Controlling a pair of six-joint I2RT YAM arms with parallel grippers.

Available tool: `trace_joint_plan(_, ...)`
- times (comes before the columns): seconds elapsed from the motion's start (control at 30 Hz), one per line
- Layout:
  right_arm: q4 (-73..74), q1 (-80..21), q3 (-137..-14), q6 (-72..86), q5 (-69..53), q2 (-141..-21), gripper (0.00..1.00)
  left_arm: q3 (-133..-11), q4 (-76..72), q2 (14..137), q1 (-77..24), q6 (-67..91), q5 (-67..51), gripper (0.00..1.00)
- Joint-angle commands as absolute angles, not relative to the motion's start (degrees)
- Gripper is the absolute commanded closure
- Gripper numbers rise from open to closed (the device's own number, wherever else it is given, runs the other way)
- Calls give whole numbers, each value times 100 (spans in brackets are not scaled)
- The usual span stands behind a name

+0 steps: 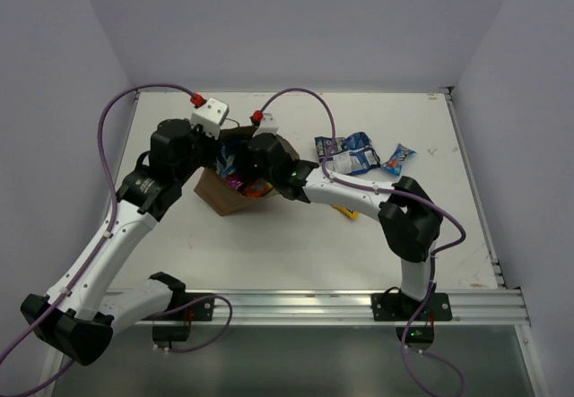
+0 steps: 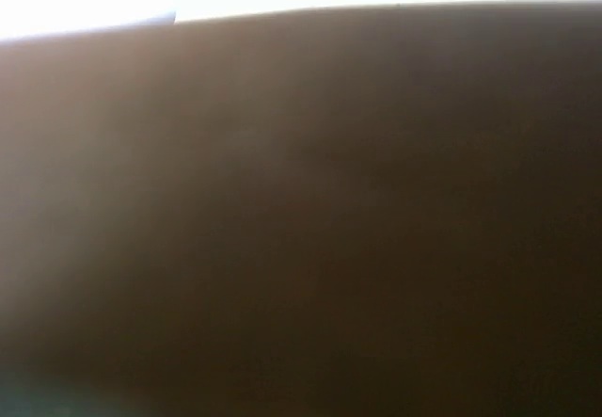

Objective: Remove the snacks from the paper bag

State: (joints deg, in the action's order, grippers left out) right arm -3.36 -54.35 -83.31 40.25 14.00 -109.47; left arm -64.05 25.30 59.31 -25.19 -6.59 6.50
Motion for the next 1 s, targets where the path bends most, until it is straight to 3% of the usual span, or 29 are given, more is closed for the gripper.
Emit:
trace_joint_plan(0.0, -659, -5414, -8350, 3947, 1582, -10864, 94, -6495, 2092, 5695, -2540, -589, 738, 100)
trace_joint_plan(0.1, -869, -5423, -7964, 3727, 1512, -10416, 100, -6486, 2092, 5730, -2540, -589, 878, 100)
trace_joint_plan(0.57, -457, -5151, -7226, 2514, 1362, -7859, 100, -6548, 1951, 5818, -2531, -712, 1626, 100)
trace_joint_plan(0.77, 253, -3904, -6049, 2925, 1528, -6209, 100, -6539, 1828, 5845, -2540, -782, 1626, 100)
trace_joint_plan(0.97, 1256, -1892, -4590, 3707, 1529, -5353, 100, -6539, 1609, 5941, -2540, -861, 1617, 100)
